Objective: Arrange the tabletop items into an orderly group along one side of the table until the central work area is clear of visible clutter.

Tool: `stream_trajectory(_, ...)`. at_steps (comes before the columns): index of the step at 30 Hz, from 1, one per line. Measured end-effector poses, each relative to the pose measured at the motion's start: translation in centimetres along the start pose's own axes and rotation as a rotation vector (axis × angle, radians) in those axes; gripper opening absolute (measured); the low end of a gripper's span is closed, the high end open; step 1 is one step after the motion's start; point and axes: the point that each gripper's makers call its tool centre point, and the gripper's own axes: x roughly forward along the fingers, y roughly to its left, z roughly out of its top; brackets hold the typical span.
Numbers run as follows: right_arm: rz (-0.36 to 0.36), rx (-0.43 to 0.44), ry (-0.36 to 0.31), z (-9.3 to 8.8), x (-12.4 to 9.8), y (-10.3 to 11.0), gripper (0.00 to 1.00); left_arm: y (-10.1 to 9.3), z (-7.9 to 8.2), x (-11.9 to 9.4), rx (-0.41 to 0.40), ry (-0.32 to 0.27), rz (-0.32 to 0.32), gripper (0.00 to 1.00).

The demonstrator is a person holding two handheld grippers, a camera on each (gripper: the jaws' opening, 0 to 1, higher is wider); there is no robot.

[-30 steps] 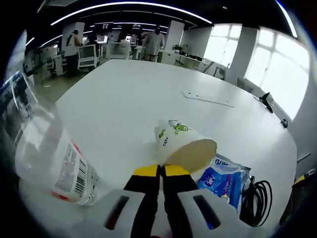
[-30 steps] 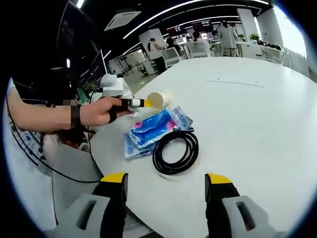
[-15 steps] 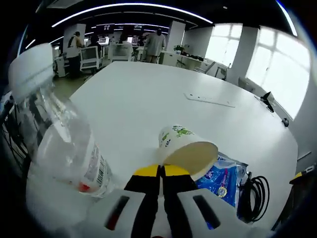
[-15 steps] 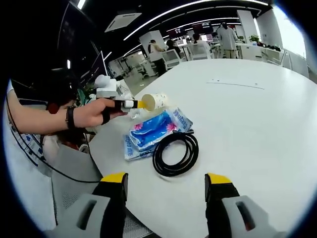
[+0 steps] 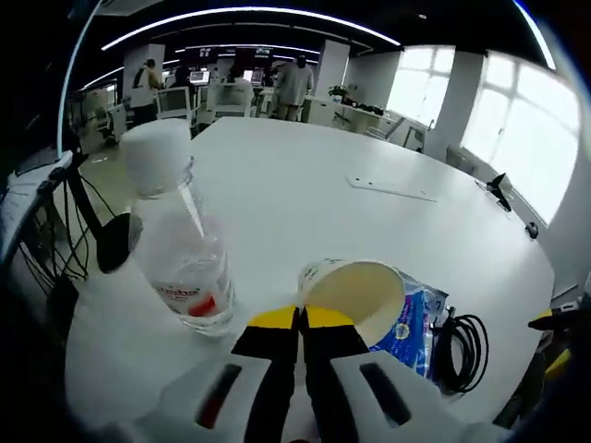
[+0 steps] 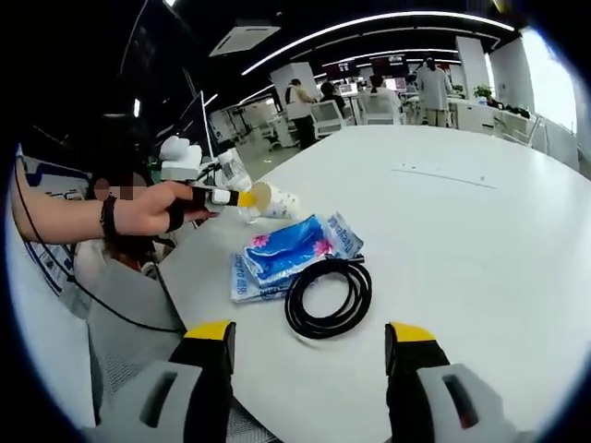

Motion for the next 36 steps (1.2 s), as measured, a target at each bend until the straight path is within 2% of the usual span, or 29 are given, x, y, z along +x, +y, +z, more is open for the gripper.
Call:
stream_trajectory(5,-0.001,-0.075,-0.027,0.3,-0.4,0.6,0.75,1.5,-0.9,-0.6,-0.038,0.035,0.024,0.00)
stream_trajectory(11,-0.001,-0.068,-0.056,0.4,-0.9,0.9,0.77,2.4,-1.8,-1.9,-0.160,0.073,0.046,0.00)
stream_trajectory(15,-0.002,-0.062,-0.080,0.7,-1.2,1.2,0.78,3.7,-1.6,-1.6,-0.121,0.093,0.067,0.00)
stream_trajectory(18,-0.004,-0.060,-0.090,0.8,-1.4,1.3,0.78,4.2,-1.4,-1.3,-0.155,0.098,0.061,0.00)
stream_trajectory(21,-0.004,-0.046,-0.101,0.8,-1.4,1.5,0.78,4.2,-1.7,-1.5,-0.165,0.114,0.059,0.00)
stream_trajectory(24,-0.007,-0.037,-0.104,0.6,-1.5,1.4,0.77,3.6,-1.8,-1.6,-0.240,0.118,0.038,0.00)
stream_trajectory(28,-0.008,-0.021,-0.105,0.4,-1.6,1.4,0.77,2.3,-2.3,-2.5,-0.247,0.136,0.039,0.00)
stream_trajectory(31,-0.008,-0.018,-0.101,0.2,-1.7,1.2,0.77,1.6,-2.6,-2.8,-0.288,0.153,0.034,0.00)
stream_trajectory(36,-0.013,-0.016,-0.103,0.2,-1.9,0.8,0.77,1.0,-2.2,-2.9,-0.300,0.147,0.022,0.00)
